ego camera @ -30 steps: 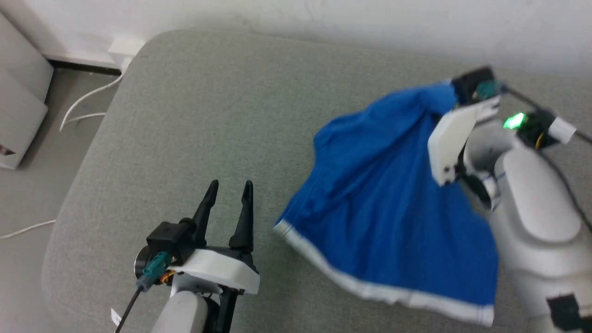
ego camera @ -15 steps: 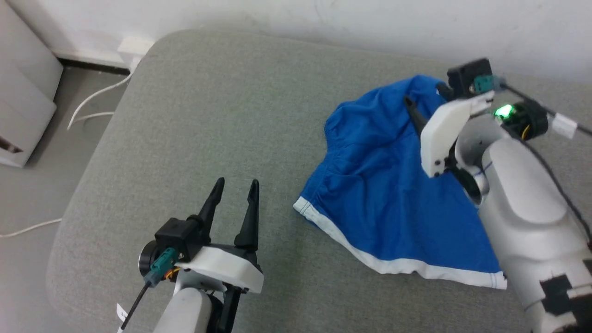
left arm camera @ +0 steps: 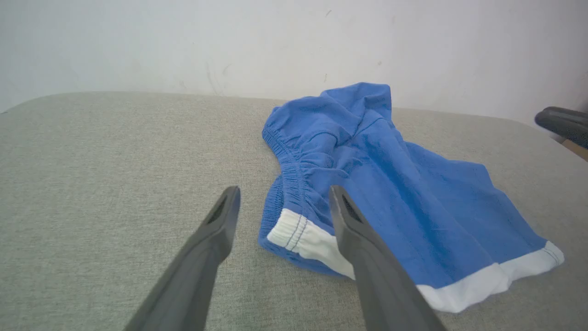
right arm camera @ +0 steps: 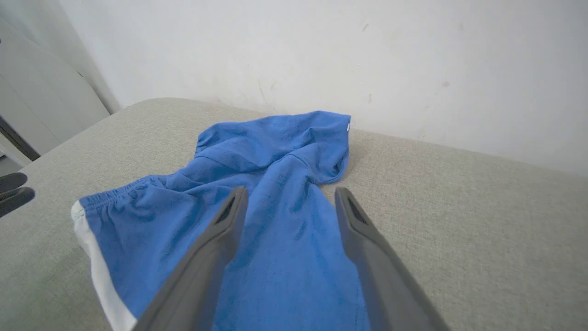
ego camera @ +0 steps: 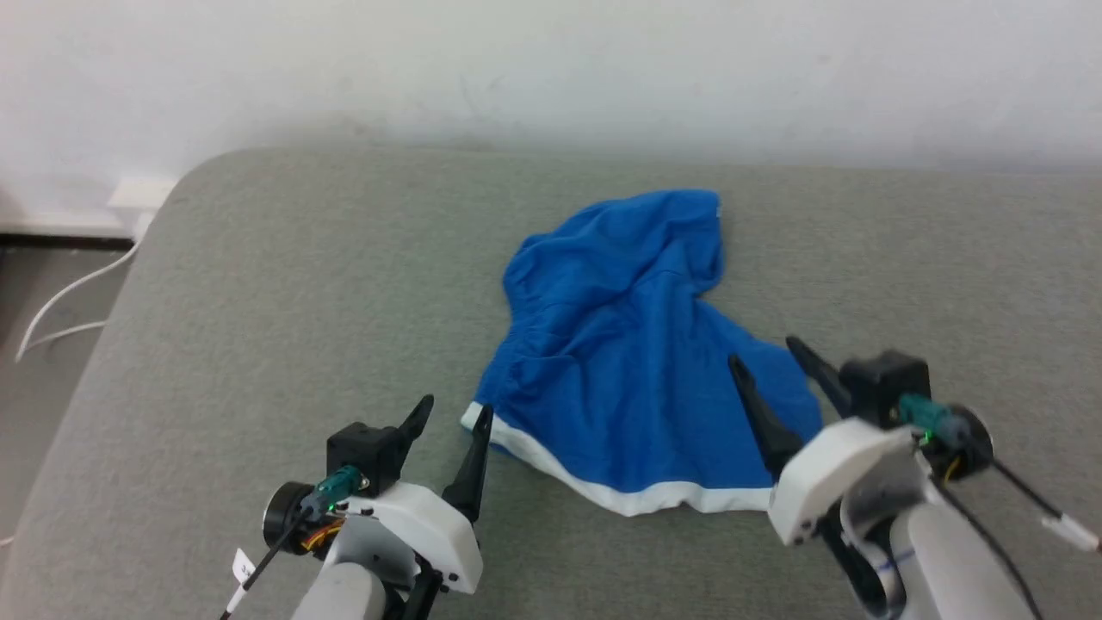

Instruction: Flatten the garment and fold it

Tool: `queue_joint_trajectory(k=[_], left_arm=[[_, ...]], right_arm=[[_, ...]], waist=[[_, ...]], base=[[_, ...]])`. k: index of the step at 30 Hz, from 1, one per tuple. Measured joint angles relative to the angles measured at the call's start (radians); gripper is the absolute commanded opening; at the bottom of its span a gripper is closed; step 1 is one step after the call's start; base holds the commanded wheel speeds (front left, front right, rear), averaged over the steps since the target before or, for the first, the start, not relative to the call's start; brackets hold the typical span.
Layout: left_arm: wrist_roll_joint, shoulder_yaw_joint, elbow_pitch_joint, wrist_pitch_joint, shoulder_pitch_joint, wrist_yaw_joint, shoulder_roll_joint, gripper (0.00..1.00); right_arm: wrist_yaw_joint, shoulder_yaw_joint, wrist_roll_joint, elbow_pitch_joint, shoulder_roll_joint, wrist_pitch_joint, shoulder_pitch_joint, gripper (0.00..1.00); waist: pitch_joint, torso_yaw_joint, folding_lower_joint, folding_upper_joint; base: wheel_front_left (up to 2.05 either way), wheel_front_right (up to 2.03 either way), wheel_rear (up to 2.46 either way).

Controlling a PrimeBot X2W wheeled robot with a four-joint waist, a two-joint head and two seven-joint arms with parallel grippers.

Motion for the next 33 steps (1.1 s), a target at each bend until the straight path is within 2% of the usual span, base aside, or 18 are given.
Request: queue_joint_trajectory(k=[6,13,14,16,17,27,33], left_arm=[[0.001,-0.002,0.048,0.094,-0.025,0.01,0.023,1.0],[-0.01,0.0,0.089,0.203,-0.068,0.013,0.04,1.0],[-0.012,0.001,0.089,0.215,-0.068,0.015,0.043,0.59],[-0.015,0.003,0.087,0.239,-0.068,0.026,0.048,0.18],[-0.02,0.005,0.084,0.248,-0.067,0.029,0.05,0.0],[-0.047,-0.001,-0.007,0.272,-0.017,0.036,0.045,0.0],[-0.051,-0.014,-0.023,0.262,-0.008,0.036,0.035,0.0]], right_arm=[[0.0,-0.059,-0.027,-0.179,0.034,0.066,0.162,1.0],[0.0,-0.078,-0.026,-0.265,0.04,0.118,0.221,1.0],[0.0,-0.078,-0.025,-0.272,0.04,0.121,0.221,1.0],[0.0,-0.079,-0.024,-0.284,0.041,0.128,0.222,1.0],[0.0,-0.08,-0.024,-0.289,0.041,0.129,0.222,1.0],[0.0,-0.078,-0.026,-0.291,0.041,0.24,0.263,1.0],[0.0,-0.127,-0.036,-0.233,0.042,0.324,0.273,1.0]], waist=[[-0.009,-0.069,0.0001,0.0],[0.016,-0.113,0.0003,0.0],[0.02,-0.117,0.0003,0.0],[0.027,-0.124,0.0003,0.0],[0.03,-0.126,0.0003,0.0],[0.04,-0.103,0.0003,0.0],[0.057,-0.076,0.0003,0.0]], base=[[0.0,0.0,0.0],[0.0,0.0,0.0],[0.0,0.0,0.0],[0.0,0.0,0.0],[0.0,0.0,0.0],[0.0,0.0,0.0],[0.0,0.0,0.0]])
